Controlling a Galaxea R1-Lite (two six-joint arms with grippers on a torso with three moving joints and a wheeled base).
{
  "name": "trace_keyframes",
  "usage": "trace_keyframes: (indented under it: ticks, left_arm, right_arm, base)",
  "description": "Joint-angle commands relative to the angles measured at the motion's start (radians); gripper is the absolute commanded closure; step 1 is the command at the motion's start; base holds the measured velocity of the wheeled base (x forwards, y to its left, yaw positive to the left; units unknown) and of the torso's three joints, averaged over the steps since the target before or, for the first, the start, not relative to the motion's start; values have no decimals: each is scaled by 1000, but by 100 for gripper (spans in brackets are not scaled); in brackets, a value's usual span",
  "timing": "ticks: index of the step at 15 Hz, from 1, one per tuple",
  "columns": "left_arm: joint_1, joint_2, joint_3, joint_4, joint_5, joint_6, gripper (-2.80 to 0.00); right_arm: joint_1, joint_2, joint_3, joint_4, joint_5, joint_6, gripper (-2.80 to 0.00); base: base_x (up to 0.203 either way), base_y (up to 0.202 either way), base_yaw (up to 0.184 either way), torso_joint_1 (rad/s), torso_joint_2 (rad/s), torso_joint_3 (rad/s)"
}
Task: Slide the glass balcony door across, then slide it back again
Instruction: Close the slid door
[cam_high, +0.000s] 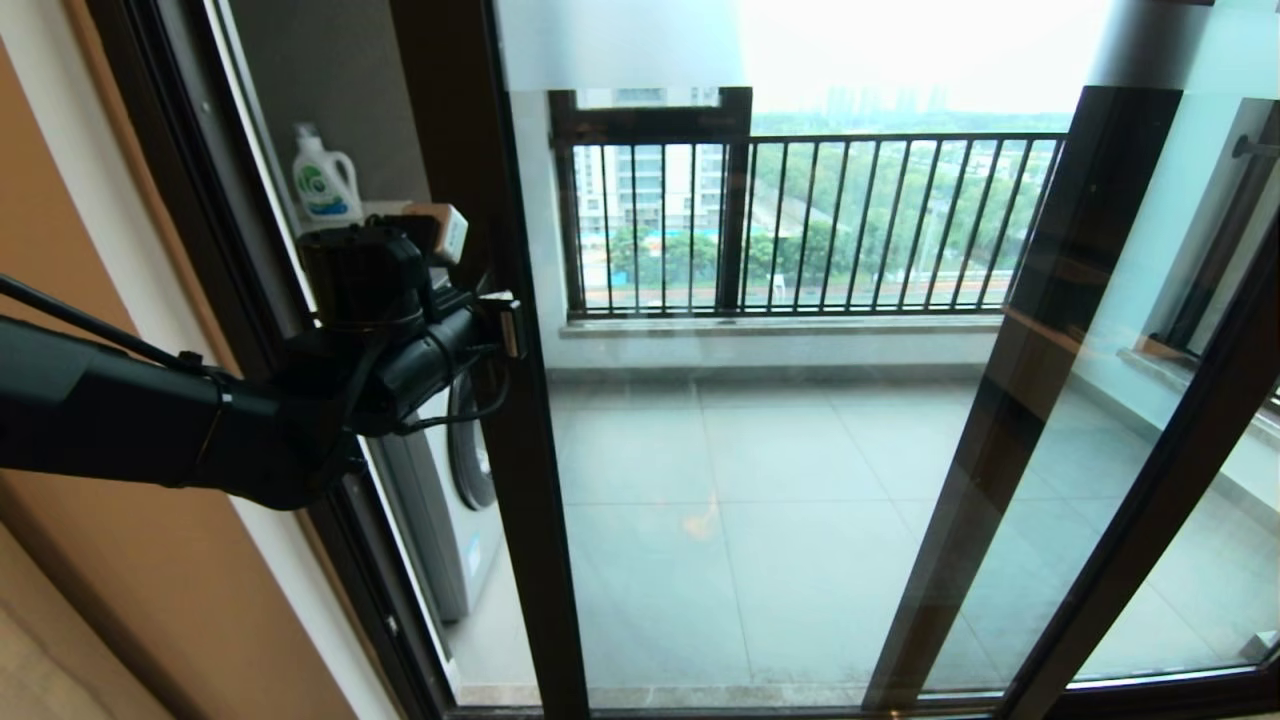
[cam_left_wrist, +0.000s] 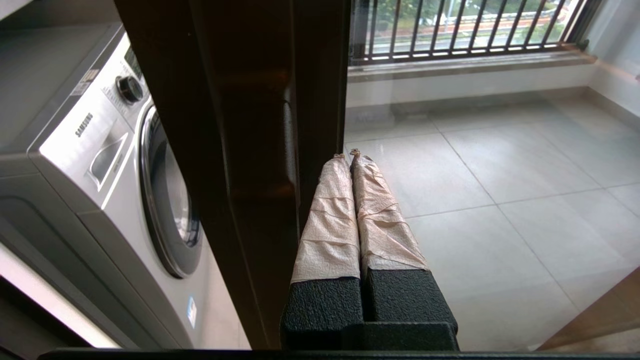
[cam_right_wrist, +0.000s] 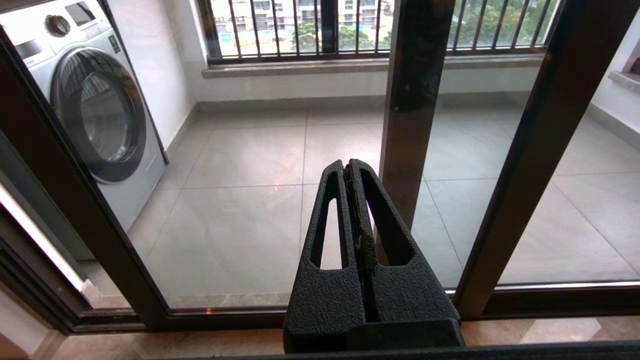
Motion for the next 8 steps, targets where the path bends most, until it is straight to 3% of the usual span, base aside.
trace_keyframes:
  ticks: [1, 8]
  left_arm:
    - [13, -9, 4, -4, -6, -1, 0]
    - [90, -10, 20, -4, -25, -1, 0]
  right_arm:
    - [0, 0, 9, 0, 0, 0, 0]
    - [0, 1, 9, 0, 0, -1, 0]
  base:
    - [0, 0, 0, 0, 0, 0]
    - [0, 0, 0, 0, 0, 0]
